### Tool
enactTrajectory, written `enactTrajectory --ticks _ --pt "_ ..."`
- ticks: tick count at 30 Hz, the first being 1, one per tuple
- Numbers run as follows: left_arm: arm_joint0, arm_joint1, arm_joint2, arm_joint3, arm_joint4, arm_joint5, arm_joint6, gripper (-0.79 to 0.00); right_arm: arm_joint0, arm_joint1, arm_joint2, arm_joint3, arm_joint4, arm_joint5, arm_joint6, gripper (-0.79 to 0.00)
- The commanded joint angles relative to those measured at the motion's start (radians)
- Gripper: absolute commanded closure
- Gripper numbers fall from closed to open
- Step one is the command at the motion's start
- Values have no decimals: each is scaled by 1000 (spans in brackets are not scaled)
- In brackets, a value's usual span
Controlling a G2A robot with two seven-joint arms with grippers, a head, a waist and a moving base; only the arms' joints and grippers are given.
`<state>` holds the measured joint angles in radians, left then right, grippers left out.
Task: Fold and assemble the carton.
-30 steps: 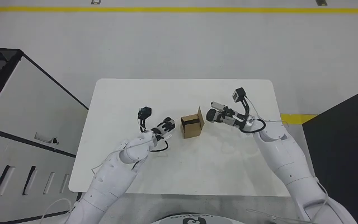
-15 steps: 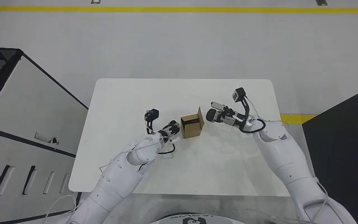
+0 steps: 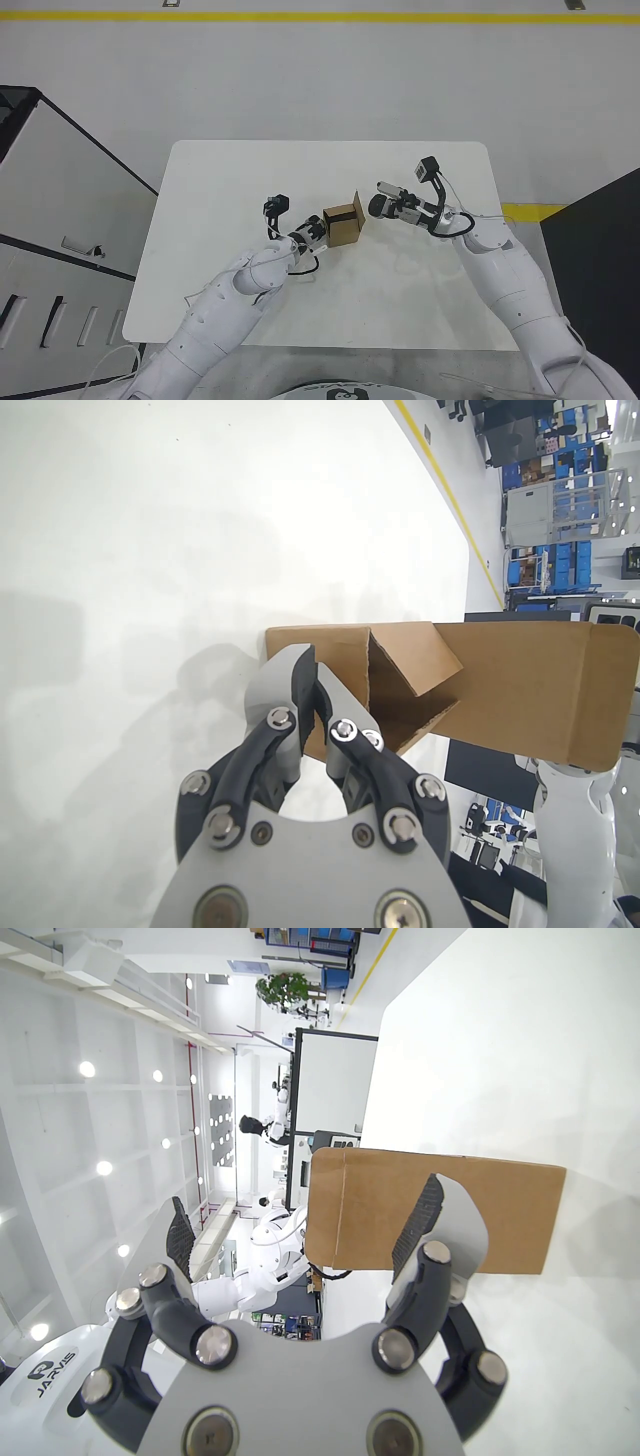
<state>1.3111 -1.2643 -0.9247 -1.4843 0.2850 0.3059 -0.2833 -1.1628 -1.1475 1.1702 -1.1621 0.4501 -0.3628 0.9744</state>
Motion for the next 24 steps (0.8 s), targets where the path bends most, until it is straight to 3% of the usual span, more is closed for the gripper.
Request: enactTrajectory --ticks 1,6,17,24 --pt "0 0 0 0 0 0 0 0 0 0 0 0 0 0 0 -785" --pt "0 0 0 0 0 0 0 0 6 1 -2 -19 -25 4 4 -785" --pt "0 0 0 0 0 0 0 0 172 38 -16 -173 -362 188 273 -785" --pt "0 0 0 0 0 0 0 0 178 38 -18 -174 -378 187 275 -785"
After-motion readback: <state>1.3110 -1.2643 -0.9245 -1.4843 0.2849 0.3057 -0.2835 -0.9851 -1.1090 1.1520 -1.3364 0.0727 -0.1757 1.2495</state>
